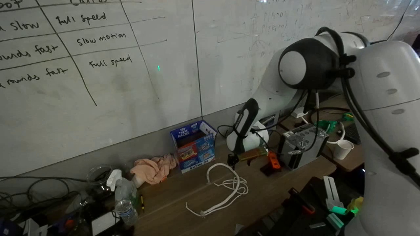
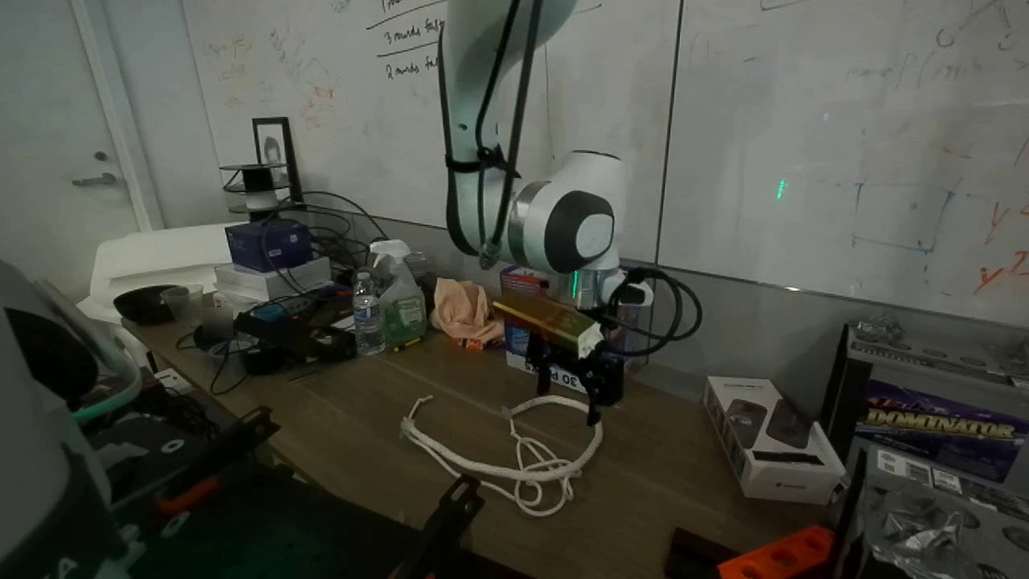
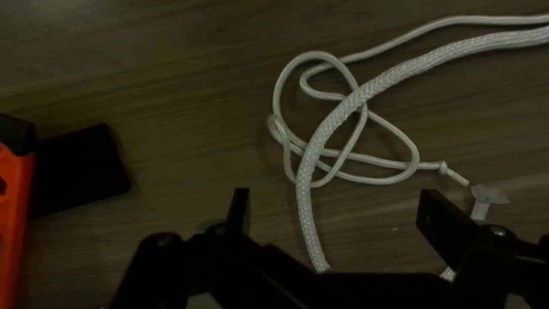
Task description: Put the white ropes inside the blue box.
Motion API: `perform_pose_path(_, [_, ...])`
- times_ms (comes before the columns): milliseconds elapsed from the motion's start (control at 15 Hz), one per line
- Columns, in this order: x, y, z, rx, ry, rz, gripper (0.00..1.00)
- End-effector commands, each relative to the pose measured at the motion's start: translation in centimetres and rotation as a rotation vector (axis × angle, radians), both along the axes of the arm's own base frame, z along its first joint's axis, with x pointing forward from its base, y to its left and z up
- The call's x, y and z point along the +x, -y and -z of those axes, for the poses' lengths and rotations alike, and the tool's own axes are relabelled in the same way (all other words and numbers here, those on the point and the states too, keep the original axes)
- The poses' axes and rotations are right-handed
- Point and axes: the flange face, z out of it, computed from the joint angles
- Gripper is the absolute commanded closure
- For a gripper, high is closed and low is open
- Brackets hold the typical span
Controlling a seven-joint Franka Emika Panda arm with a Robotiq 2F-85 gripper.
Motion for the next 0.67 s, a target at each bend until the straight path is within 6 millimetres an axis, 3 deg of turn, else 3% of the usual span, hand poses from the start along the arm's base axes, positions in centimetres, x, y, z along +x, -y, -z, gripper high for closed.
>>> perform_pose_path(0, [3.1, 1.8, 2.3, 0.039, 0.023, -0.04, 0.0])
perform_pose_path(267, [3.7, 3.1, 4.0, 0.032, 0.045, -0.092, 0.0])
perform_pose_path(600, [3.1, 3.1, 6.1, 0.043, 0.019, -0.14, 0.0])
